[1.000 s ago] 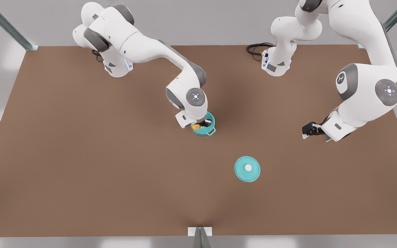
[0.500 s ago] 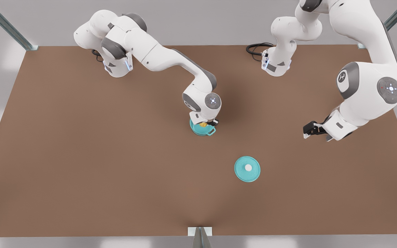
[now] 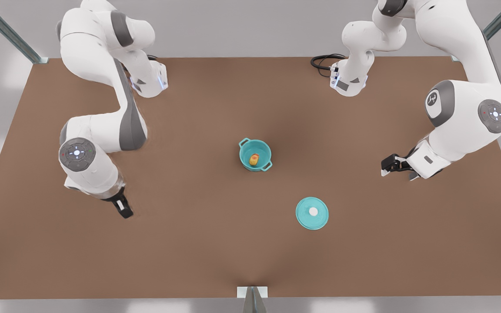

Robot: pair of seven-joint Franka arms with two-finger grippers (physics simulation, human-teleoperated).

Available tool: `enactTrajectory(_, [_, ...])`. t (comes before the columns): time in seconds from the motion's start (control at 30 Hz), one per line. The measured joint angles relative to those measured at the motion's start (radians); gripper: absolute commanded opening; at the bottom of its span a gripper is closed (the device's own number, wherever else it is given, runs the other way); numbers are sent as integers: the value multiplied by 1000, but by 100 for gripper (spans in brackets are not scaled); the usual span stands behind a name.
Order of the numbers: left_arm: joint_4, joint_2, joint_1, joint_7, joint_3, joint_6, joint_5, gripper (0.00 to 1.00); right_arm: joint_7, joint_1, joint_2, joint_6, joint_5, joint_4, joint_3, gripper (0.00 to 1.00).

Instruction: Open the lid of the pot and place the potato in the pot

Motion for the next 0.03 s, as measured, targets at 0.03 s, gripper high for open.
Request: enactTrajectory(0.03, [0,2,0,1,0,0,0,100,-46,-8,-91,20,-3,-167,-3,100])
